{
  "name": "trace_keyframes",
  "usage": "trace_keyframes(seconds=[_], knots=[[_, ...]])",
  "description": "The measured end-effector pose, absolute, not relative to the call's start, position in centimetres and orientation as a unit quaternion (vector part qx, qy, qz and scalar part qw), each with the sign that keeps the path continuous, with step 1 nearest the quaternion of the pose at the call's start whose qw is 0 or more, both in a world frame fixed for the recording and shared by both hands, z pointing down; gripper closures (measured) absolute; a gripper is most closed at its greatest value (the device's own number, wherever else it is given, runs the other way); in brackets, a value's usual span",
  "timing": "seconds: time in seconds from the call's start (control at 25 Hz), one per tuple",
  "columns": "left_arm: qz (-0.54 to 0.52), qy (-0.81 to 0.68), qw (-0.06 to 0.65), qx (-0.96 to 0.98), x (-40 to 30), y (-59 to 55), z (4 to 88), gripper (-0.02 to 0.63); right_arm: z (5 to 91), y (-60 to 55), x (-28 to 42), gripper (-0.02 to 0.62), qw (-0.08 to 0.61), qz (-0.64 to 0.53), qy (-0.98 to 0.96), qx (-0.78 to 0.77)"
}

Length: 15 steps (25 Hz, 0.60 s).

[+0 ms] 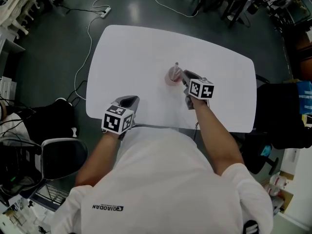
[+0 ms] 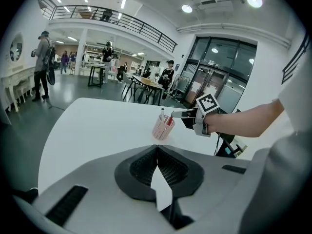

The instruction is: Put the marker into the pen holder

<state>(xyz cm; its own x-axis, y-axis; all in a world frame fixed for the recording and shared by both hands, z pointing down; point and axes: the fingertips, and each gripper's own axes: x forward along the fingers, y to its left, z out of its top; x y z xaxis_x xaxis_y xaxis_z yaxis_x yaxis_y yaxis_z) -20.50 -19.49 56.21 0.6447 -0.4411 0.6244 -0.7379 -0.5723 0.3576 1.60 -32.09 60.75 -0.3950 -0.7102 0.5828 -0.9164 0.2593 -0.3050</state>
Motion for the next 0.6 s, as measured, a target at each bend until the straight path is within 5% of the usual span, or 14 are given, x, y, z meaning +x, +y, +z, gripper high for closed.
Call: trace_keyframes(seconds=[0.2, 0.44, 0.6], knots=[[0.254, -0.318, 0.299, 0.863, -21.4, -21.0, 56.4, 0.578, 58.5, -31.6, 0.0, 0.442, 0.133, 0.316, -0.773, 0.535], [0.257, -0.276, 0.283, 0.882, -20.6, -21.5, 55.4, 0.578, 54.3, -26.2, -2.6, 0.575, 0.083, 0.301, -0.791, 0.526], [0.261, -0.240, 0.260, 0.898, -18.6, -20.5, 54.6, 0.578, 52.3, -22.2, -3.2, 0.577, 0.056, 0.301, -0.797, 0.521]])
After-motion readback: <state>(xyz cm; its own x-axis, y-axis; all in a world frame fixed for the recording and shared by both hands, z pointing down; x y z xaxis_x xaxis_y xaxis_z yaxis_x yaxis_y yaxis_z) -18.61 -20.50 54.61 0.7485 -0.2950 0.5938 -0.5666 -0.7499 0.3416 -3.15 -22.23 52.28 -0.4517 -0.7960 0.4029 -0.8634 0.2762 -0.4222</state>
